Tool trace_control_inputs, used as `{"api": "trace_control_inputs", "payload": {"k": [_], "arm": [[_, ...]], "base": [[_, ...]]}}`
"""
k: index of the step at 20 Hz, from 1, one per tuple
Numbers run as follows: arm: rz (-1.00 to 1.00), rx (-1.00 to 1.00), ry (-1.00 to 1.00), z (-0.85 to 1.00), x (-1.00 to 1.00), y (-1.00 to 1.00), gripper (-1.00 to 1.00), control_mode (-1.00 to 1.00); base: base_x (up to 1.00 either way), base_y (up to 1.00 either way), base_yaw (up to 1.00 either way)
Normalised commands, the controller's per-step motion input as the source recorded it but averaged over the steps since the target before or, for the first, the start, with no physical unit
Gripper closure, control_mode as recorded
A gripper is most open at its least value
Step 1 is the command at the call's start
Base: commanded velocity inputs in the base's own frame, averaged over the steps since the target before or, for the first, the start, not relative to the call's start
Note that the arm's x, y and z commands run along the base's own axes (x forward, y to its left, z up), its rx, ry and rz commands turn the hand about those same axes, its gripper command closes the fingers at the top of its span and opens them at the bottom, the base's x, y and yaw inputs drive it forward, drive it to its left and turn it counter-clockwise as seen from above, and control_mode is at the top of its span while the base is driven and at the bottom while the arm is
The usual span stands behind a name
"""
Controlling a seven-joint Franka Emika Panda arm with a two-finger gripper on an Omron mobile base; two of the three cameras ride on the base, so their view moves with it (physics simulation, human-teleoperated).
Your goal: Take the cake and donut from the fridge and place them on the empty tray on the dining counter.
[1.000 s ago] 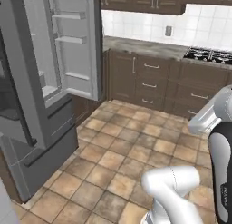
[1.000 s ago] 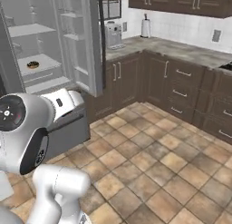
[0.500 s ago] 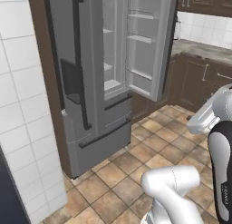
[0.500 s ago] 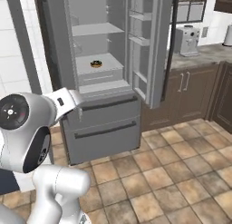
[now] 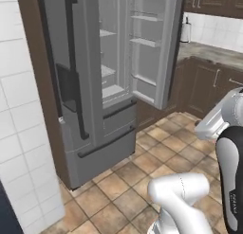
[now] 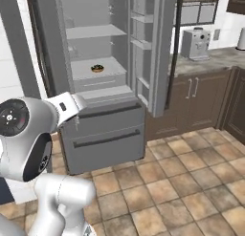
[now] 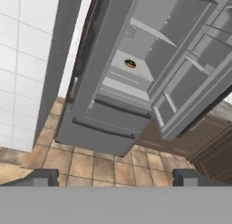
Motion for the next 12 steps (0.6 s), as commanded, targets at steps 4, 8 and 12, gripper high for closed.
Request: {"api": "trace_control_inputs", "payload": {"k": [4, 8, 12], "arm": [[0.00, 0.00, 0.00, 0.00, 0.00, 0.00, -1.00, 1.00], [0.00, 0.00, 0.00, 0.00, 0.00, 0.00, -1.00, 1.00], [0.00, 0.00, 0.00, 0.00, 0.00, 0.00, -1.00, 1.00]], "base": [[0.30, -0.75, 0.13], [0.52, -0.09, 0.30], [0.71, 0.00, 0.51]]}}
